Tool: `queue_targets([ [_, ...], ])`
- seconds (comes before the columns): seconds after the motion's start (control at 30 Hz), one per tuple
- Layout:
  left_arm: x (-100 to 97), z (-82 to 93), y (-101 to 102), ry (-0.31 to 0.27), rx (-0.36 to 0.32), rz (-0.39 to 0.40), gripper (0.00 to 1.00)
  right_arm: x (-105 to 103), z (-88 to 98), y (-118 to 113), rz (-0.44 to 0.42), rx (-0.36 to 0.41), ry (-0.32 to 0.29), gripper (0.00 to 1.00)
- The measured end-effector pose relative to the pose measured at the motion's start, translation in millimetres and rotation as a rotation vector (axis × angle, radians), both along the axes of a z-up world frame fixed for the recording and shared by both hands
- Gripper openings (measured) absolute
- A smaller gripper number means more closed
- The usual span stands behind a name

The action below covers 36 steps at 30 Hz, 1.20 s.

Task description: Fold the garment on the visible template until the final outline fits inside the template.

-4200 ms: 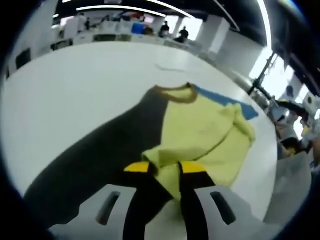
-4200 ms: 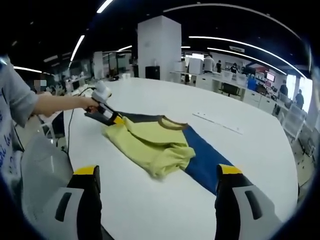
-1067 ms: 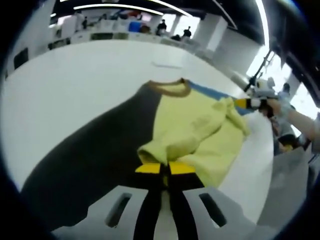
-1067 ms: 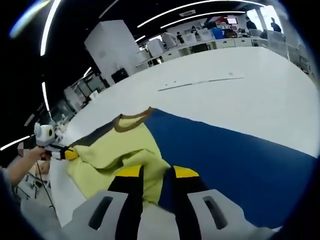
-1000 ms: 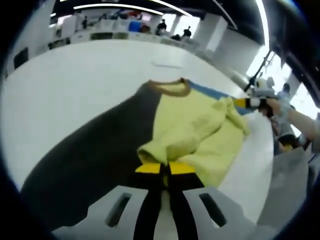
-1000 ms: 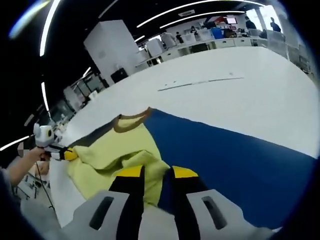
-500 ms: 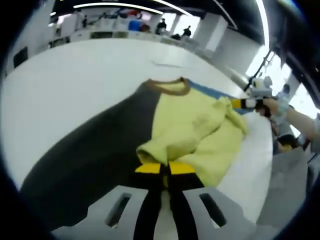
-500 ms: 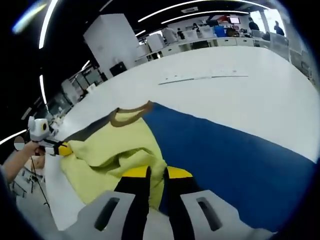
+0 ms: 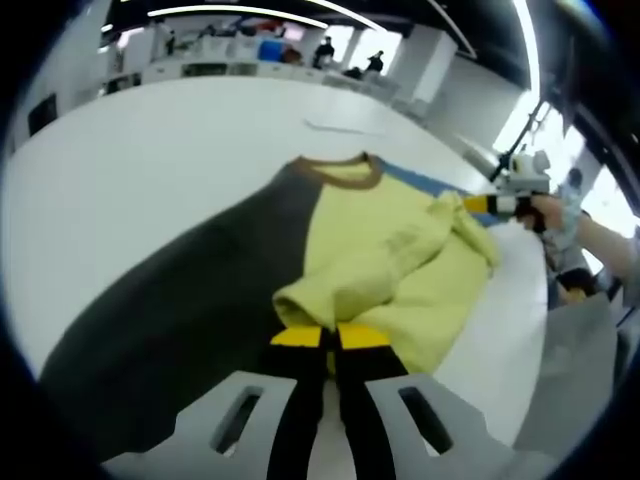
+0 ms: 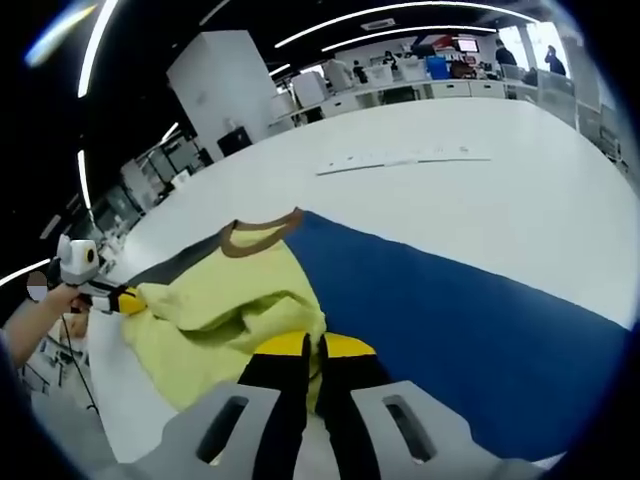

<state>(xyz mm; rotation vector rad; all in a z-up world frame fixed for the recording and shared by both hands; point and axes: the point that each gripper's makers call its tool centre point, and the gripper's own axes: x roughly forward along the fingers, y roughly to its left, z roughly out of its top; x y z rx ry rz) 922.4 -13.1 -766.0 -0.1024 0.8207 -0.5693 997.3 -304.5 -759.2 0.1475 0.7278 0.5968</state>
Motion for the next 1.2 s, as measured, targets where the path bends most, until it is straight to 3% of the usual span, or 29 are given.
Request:
queue_targets([
  [0.7,-2.2,13.1,11,-0.037,0.037,0.017,0.0,-10,18.8,-22,0.026,-0.053,-0.069,0.04],
  [1.2,-32.4,34.4,-7,-0.074,0.035,-0.004,0.0,-26,42.5,-26,0.081,-0.081,-0.154,0.04],
])
